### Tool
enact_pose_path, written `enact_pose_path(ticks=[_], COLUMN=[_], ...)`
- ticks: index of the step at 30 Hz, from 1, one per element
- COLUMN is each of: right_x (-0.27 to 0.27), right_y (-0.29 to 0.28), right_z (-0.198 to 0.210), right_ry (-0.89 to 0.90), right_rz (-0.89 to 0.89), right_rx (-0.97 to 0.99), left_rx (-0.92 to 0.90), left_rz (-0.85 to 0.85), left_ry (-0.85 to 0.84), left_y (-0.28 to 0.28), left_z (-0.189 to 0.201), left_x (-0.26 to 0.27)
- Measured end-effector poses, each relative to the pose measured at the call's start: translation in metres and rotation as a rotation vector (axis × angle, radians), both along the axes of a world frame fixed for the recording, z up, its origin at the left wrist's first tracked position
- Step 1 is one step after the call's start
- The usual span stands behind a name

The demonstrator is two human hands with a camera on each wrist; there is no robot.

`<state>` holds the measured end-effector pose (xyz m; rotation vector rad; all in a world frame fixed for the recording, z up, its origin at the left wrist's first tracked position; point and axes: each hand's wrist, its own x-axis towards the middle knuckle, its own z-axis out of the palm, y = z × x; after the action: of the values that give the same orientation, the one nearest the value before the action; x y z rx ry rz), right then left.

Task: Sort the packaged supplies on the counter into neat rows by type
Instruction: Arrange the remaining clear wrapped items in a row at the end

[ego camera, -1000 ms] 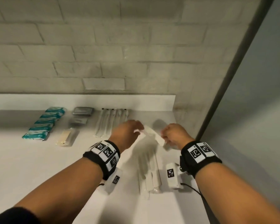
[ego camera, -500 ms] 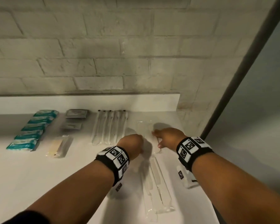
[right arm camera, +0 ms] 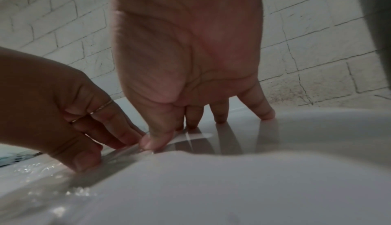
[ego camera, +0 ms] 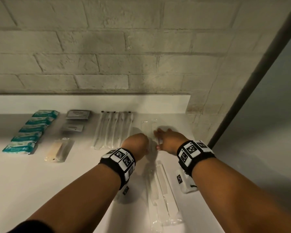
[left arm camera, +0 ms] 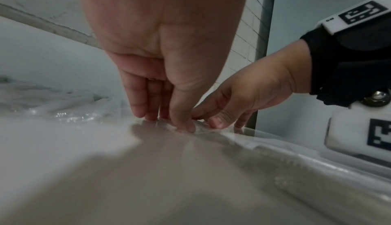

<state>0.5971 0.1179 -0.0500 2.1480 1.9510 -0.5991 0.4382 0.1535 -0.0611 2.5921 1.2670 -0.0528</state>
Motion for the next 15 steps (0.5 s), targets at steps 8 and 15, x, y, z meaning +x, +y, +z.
enact_pose_path(ticks=[8,15], right_x=[-0.010,-0.033], right_y=[-0.027,-0.068], right_z=[0.027,0.022], right_ry=[0.286,-0.066], right_rz=[-0.237,-0.059], right_rx=[0.230,-0.154], left_rx=[-0.039,-0.052], left_rz=[0.025,0.017], left_ry=[-0.006,0.036], left_y=[-0.007,-0.006], left_z=[0.010,0.012], left_x=[-0.001,0.000])
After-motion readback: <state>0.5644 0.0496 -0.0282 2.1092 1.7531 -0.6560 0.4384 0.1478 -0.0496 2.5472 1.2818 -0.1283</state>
